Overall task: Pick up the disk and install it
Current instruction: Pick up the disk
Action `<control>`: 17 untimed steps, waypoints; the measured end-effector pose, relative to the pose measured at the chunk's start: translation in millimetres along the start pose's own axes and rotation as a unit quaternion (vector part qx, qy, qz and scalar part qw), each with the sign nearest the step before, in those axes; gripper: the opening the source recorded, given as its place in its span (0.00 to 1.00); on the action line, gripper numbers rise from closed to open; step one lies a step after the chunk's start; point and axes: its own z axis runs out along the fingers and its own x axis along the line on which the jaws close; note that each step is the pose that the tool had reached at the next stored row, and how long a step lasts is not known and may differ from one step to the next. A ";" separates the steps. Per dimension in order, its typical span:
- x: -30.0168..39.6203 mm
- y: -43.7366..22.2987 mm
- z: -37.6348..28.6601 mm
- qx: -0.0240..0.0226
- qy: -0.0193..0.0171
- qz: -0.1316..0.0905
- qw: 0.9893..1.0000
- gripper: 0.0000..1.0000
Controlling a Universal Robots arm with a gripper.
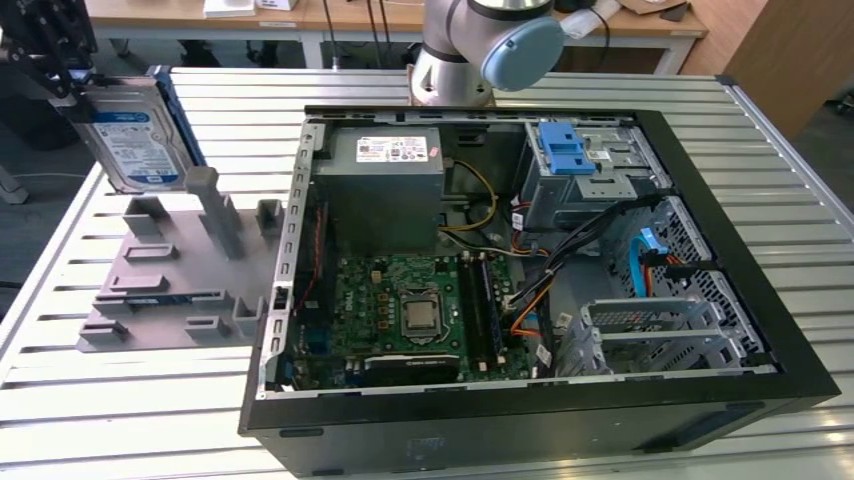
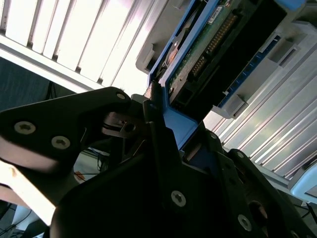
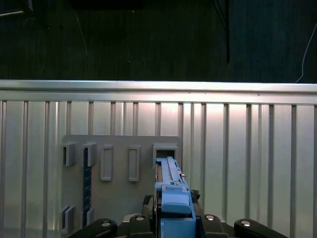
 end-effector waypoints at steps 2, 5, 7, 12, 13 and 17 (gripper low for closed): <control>0.0 0.0 0.0 0.000 -0.003 0.000 1.000 0.37; 0.0 0.0 0.1 0.000 -0.007 0.000 1.000 0.37; 0.0 0.0 0.1 0.000 -0.011 0.000 1.000 0.37; -0.1 0.0 0.1 0.000 -0.014 0.000 1.000 0.37; 0.0 0.0 -0.2 0.000 -0.014 0.000 1.000 0.37; 0.0 0.0 -3.8 0.000 -0.014 0.000 1.000 0.37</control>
